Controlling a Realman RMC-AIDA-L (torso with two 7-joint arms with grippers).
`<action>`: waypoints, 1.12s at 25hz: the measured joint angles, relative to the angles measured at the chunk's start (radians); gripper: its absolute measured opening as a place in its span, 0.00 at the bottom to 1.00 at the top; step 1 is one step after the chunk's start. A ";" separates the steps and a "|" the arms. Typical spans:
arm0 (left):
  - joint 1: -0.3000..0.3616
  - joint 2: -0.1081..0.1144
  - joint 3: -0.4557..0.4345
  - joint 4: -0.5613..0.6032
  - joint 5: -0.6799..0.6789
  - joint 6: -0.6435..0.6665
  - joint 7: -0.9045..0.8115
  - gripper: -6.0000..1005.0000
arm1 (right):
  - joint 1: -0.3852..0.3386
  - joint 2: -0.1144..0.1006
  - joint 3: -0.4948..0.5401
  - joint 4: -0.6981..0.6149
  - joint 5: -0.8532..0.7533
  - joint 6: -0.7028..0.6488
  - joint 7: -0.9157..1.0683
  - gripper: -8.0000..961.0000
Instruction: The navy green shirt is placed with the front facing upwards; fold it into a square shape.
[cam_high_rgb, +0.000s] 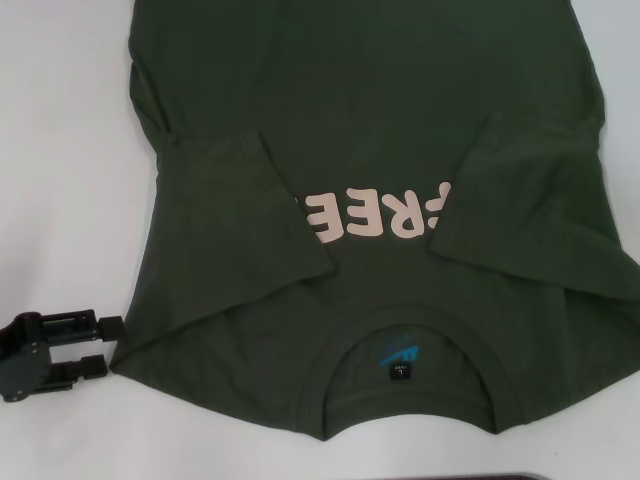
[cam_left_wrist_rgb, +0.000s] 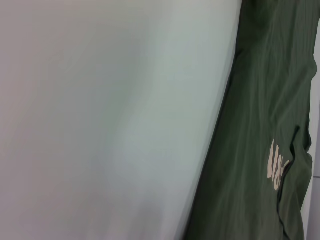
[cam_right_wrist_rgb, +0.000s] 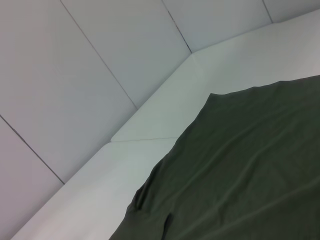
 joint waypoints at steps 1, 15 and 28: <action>0.000 -0.001 0.000 0.000 0.000 -0.001 0.000 0.70 | -0.001 0.000 0.000 0.000 0.000 0.000 0.000 0.85; -0.009 -0.008 -0.001 0.000 0.027 -0.008 0.000 0.70 | -0.004 0.000 0.000 0.000 0.000 0.003 0.001 0.85; -0.015 -0.009 -0.003 0.000 0.027 -0.008 -0.001 0.70 | -0.005 0.000 0.000 0.000 0.000 0.001 0.002 0.85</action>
